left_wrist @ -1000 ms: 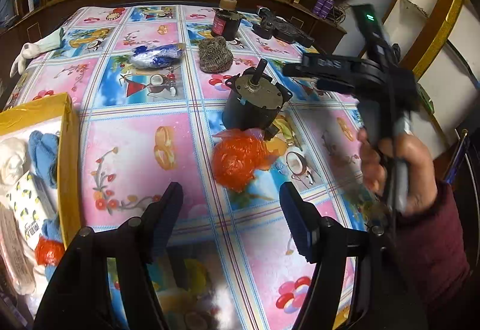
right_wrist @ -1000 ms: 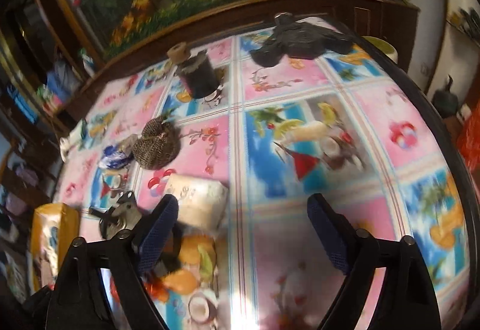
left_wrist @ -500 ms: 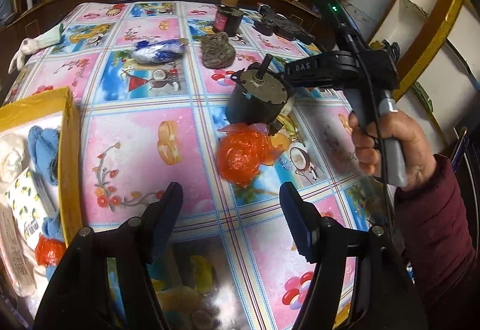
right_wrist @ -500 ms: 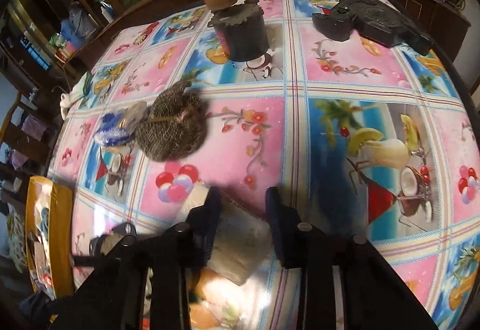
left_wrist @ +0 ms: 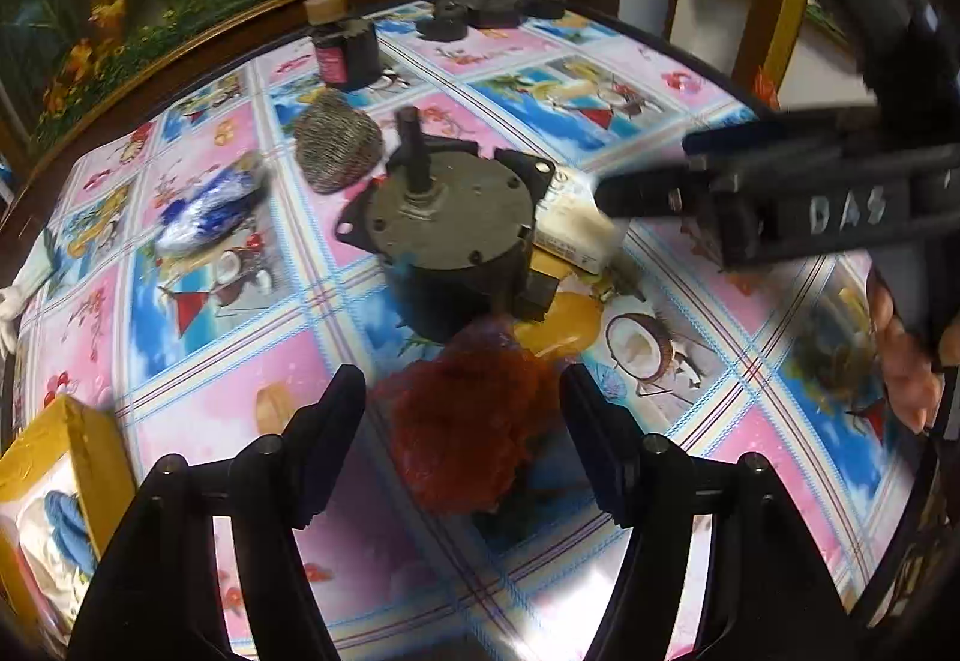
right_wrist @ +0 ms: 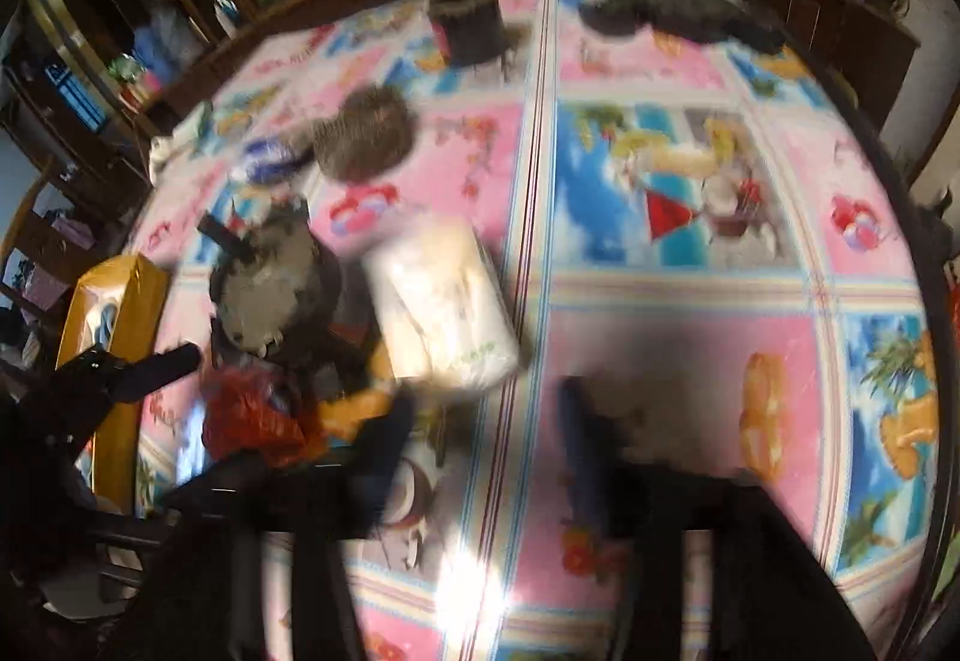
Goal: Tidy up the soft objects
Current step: 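Close the left tool on the orange mesh bag while the right grasps the white tissue pack, then carry the orange mesh bag and white tissue pack over the box with both tools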
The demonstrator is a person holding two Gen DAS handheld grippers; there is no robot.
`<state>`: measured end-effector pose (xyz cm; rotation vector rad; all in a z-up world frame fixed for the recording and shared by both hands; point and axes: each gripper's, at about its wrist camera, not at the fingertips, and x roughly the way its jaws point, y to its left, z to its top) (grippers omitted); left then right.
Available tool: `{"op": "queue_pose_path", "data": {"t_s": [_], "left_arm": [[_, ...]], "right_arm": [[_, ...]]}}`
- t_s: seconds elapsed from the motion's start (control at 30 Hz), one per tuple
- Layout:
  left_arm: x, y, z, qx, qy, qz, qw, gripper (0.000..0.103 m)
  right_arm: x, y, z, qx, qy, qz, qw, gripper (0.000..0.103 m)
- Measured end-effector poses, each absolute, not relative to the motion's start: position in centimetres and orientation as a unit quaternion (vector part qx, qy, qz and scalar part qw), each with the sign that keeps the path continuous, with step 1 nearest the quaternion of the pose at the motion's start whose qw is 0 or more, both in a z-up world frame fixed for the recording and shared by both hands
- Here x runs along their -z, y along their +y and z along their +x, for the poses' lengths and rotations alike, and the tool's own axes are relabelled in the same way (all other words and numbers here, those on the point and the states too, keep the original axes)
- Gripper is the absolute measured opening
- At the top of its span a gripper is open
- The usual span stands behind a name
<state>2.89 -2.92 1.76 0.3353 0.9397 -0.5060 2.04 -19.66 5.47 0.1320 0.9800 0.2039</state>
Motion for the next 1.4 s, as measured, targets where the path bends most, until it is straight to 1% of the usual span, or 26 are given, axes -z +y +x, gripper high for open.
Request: {"op": "queue_pose_path", "data": {"t_s": [0.03,0.13,0.23,0.27,0.3,0.33,0.37,0.5,0.53,0.57,0.6,0.7,0.8,1.0,1.4], "left_arm": [[-1.4,-3.1,3.0,0.239,0.449,0.160,0.846,0.066],[-0.6,-3.5,3.3,0.241,0.460,0.145,0.842,0.066],[-0.5,-3.3,3.7,0.237,0.466,0.123,0.844,0.066],[-0.6,-3.4,3.7,0.234,0.466,0.122,0.845,0.064],[-0.6,-3.4,3.7,0.231,0.466,0.122,0.846,0.054],[-0.8,-3.3,3.6,0.232,0.465,0.119,0.846,0.047],[-0.8,-3.2,3.6,0.230,0.467,0.116,0.846,0.042],[-0.9,-2.4,3.2,0.221,0.472,0.096,0.848,0.041],[-1.0,-2.2,3.0,0.220,0.472,0.092,0.849,0.041],[-1.0,-2.0,2.8,0.219,0.474,0.087,0.849,0.040],[-1.1,-1.8,2.6,0.218,0.475,0.081,0.849,0.040],[-1.8,-1.1,1.6,0.221,0.469,0.066,0.852,0.040],[-3.0,-0.5,0.3,0.228,0.458,0.048,0.858,0.040],[-5.1,0.8,-2.9,0.246,0.435,0.012,0.866,0.040],[-7.6,4.6,-9.0,0.249,0.393,-0.055,0.883,0.040]], "right_arm": [[-5.9,-19.9,2.0,-0.090,0.453,0.058,0.885,0.089],[-6.4,-19.6,2.4,-0.093,0.425,0.054,0.899,0.087],[-5.8,-18.9,3.1,-0.094,0.428,0.038,0.898,0.083],[-5.4,-18.7,3.3,-0.096,0.431,0.035,0.896,0.078],[-4.9,-18.5,3.3,-0.096,0.435,0.033,0.895,0.074],[-4.5,-18.3,3.6,-0.094,0.440,0.031,0.893,0.072],[-4.0,-18.1,3.8,-0.093,0.442,0.030,0.892,0.071],[-3.3,-17.3,4.4,-0.090,0.436,0.025,0.895,0.071],[-3.2,-17.0,4.4,-0.092,0.434,0.022,0.896,0.068],[-3.1,-16.7,4.4,-0.095,0.434,0.021,0.896,0.058],[-3.0,-16.4,4.4,-0.105,0.434,0.027,0.894,0.043],[-3.1,-16.2,4.0,-0.112,0.433,0.034,0.894,0.033],[-3.4,-16.2,2.9,-0.116,0.431,0.034,0.894,0.026],[-4.0,-17.1,-0.3,-0.123,0.428,0.058,0.893,0.020],[-5.2,-18.6,-8.3,-0.146,0.412,0.092,0.895,0.020]]}}
